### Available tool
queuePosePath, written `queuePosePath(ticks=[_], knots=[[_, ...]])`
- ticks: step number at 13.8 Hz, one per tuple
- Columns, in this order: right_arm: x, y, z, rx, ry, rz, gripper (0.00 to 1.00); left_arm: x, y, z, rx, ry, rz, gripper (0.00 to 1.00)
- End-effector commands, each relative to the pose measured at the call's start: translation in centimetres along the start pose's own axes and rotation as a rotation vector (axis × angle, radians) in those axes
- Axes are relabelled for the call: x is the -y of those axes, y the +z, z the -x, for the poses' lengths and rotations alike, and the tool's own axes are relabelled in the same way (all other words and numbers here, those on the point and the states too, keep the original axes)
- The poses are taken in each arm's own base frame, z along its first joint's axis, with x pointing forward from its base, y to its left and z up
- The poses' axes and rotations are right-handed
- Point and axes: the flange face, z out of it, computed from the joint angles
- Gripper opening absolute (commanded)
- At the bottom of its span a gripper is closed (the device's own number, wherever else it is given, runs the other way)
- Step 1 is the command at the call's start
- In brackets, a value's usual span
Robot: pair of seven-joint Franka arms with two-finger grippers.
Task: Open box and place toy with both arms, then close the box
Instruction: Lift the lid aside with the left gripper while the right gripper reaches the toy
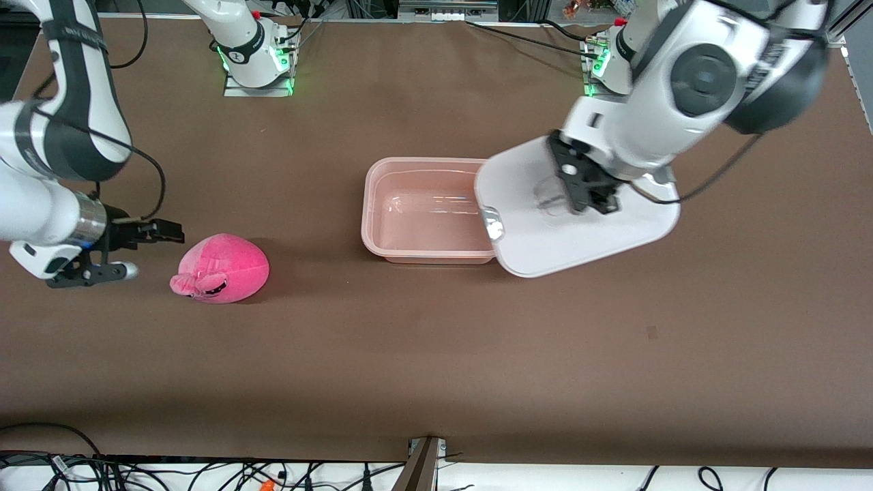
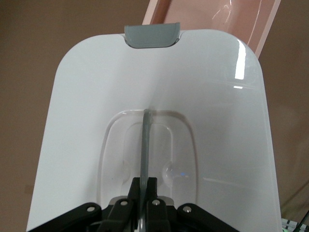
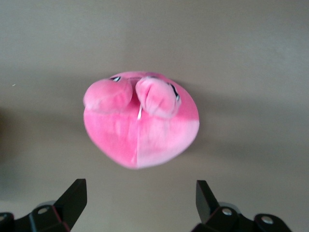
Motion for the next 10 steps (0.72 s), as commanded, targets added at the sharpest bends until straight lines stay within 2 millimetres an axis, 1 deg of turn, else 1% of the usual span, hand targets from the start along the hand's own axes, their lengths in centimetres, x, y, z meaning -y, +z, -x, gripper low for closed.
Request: queuePosePath(ticks=[1,2,4,5,7,8,9,10], knots=[[0.3,3.0,-0.6,-0.002,-0.010,0.004,1.00,3.3,-1.6,4.6,0.003,0.002,0.014,0.00],[0.4,3.7,-0.9,-0.007,-0.008,0.000,1.00,3.9,-1.7,5.5,0.001,0.011,0.015,0.00],[0.7,5.7,-1.6,-0.006,0.005,-0.041,1.00,5.3,-1.9,8.2,0.008,-0.003,0.037,0.00],[0.9,6.5,-2.1,-0.019,0.005,-0.046,1.00,5.9,-3.3,9.9,0.002,-0.011,0.036,0.00],[1.8,8.2,-2.7,-0.029,-0.009,-0.044,0.99,7.5,-5.3,13.6,-0.006,-0.005,0.048,0.00],[1.8,8.8,-2.6,-0.033,-0.013,-0.042,0.89,8.0,-5.8,15.1,0.001,0.008,0.048,0.00],[1.7,9.2,-2.5,-0.030,-0.019,-0.042,0.69,8.3,-5.3,15.6,0.009,0.019,0.057,0.00],[1.7,9.3,-2.4,-0.023,-0.023,-0.041,0.36,8.9,-5.0,15.9,0.007,0.016,0.064,0.00]])
